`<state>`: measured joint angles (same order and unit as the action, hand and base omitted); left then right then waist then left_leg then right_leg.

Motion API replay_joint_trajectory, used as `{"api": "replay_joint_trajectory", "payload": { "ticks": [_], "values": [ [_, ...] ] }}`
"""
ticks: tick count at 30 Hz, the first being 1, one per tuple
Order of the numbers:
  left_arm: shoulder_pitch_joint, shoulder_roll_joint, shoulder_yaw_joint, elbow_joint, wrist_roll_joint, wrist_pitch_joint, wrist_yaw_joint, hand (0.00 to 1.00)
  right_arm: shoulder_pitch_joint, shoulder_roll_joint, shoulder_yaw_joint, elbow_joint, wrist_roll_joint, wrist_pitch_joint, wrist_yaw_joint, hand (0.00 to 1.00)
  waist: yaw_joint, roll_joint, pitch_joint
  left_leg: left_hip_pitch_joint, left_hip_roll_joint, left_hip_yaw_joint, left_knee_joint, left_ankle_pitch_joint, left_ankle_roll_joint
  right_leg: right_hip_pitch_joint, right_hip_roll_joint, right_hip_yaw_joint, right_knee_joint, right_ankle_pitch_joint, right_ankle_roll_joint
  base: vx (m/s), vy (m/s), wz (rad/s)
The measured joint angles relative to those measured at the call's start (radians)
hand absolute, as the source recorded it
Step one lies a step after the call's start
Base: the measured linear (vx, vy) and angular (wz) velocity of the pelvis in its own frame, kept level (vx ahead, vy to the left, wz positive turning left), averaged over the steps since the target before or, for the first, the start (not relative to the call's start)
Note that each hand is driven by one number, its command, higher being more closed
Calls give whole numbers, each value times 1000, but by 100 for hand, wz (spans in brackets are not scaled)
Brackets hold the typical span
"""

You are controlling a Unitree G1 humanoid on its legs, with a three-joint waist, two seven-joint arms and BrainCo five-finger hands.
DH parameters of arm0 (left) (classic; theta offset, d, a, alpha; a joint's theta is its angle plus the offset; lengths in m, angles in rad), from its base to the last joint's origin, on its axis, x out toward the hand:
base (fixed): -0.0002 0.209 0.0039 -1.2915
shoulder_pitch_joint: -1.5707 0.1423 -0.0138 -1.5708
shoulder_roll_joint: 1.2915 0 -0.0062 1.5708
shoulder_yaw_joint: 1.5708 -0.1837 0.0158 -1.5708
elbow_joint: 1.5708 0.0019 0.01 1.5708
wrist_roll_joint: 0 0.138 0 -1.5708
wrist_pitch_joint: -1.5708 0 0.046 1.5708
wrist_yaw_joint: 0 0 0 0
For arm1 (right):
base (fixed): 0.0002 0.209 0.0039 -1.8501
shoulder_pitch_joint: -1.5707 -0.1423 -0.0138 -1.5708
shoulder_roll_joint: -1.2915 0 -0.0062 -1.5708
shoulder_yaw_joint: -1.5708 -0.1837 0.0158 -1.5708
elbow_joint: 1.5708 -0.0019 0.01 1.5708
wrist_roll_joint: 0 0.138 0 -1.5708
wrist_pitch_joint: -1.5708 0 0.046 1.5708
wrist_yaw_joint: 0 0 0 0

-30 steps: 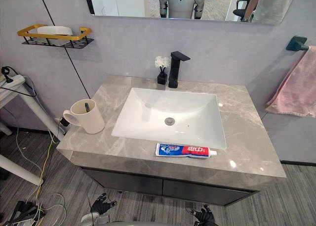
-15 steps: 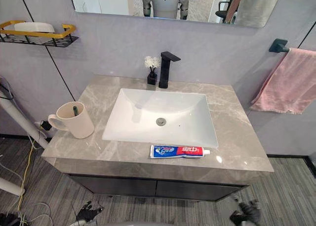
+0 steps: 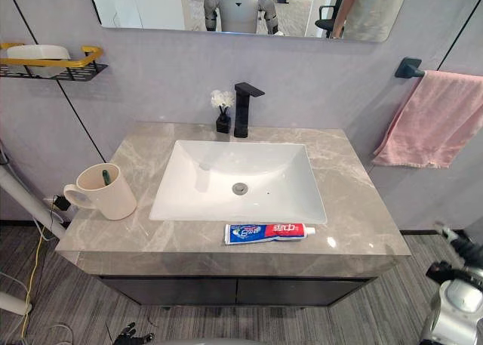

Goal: Organize washtable

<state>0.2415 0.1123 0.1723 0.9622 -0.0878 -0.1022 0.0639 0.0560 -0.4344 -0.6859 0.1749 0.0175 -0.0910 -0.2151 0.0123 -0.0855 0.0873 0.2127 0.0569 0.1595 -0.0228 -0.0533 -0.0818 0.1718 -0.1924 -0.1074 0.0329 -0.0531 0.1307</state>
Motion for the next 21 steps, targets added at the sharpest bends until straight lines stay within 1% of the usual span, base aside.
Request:
{"api": "replay_joint_trajectory", "payload": {
  "ticks": [1,3,4,6,7,9,10,12,13,14,15,16,17,18,19,20,21],
  "values": [
    [2,3,-14,1,3,-4,-2,0,-15,-17,21,-33,-15,-18,3,0,-1,0,0,0,-1,-6,1,0,0,0,0,-1,0,-1,-1,-75,-21,2],
    [4,8,-18,4,4,-5,-6,0,-30,-26,38,-70,-25,-26,3,0,-1,-1,0,0,-2,-13,1,0,-1,0,-1,-4,0,-3,-4,-57,-16,6],
    [6,10,-30,13,5,-8,-18,0,-43,-52,90,-112,-27,-48,16,0,-2,-2,1,-4,-5,-22,2,-1,-1,0,-3,-11,0,-4,-6,-46,-14,8],
    [11,16,-43,22,12,-14,-21,0,-67,-77,156,-134,-27,-62,37,0,-3,-3,2,-6,-5,-26,3,0,0,0,-4,-14,0,-4,-5,-37,-12,7],
    [16,21,-55,23,17,-16,-22,0,-86,-98,212,-154,-22,-66,67,0,-2,-4,2,-9,-6,-32,5,0,0,1,-4,-19,1,-1,-1,-24,-12,9],
    [17,26,-63,31,18,-17,-26,0,-124,-124,310,-176,-10,-88,111,0,0,-7,4,-16,-7,-50,6,1,0,1,-4,-28,1,0,1,-14,-19,15],
    [19,30,-70,32,19,-17,-31,0,-154,-133,378,-193,6,-99,143,0,3,-9,4,-24,-7,-62,9,1,0,1,-3,-36,0,0,1,-3,-29,21],
    [17,35,-80,31,19,-20,-41,0,-205,-134,479,-208,51,-121,186,0,4,-11,6,-42,-7,-80,24,1,1,2,-3,-54,0,1,2,9,-23,23],
    [15,37,-85,31,19,-21,-41,0,-218,-135,505,-209,63,-127,199,0,5,-11,8,-44,-7,-82,27,1,1,2,-3,-56,0,1,2,15,-18,20],
    [16,40,-94,31,20,-27,-42,0,-253,-139,594,-211,104,-130,241,0,15,-11,10,-52,-6,-91,32,1,1,2,-2,-63,0,1,2,13,-16,15],
    [16,41,-95,31,20,-27,-42,0,-260,-144,631,-213,113,-130,249,0,19,-11,11,-56,-6,-95,34,1,1,2,-2,-68,-1,1,2,11,-16,19],
    [14,42,-97,30,20,-30,-43,0,-266,-156,685,-223,129,-130,274,0,28,-11,12,-61,-6,-102,36,1,1,2,-2,-75,-1,1,2,11,-15,17],
    [14,47,-102,30,21,-35,-43,0,-267,-173,758,-240,137,-130,311,0,37,-12,19,-62,-6,-107,37,1,1,5,-1,-81,-1,1,2,5,-16,18],
    [15,51,-102,30,21,-35,-43,0,-268,-174,809,-249,139,-131,347,0,43,-19,29,-63,-6,-113,39,1,1,8,-1,-86,-1,0,2,2,-13,12],
    [15,53,-102,30,21,-35,-43,0,-267,-174,827,-251,139,-131,364,0,49,-21,33,-63,-6,-114,39,1,1,8,-1,-86,-1,0,2,-20,-6,6],
    [14,56,-103,30,22,-35,-46,0,-267,-174,852,-251,138,-131,399,0,57,-26,43,-65,-7,-114,40,1,1,8,-2,-86,-1,0,2,-29,-1,4],
    [15,58,-103,31,23,-36,-47,0,-267,-174,876,-251,138,-130,420,0,57,-30,49,-68,-8,-117,42,1,1,7,-3,-89,-1,0,2,-34,-1,5]
  ]
}}
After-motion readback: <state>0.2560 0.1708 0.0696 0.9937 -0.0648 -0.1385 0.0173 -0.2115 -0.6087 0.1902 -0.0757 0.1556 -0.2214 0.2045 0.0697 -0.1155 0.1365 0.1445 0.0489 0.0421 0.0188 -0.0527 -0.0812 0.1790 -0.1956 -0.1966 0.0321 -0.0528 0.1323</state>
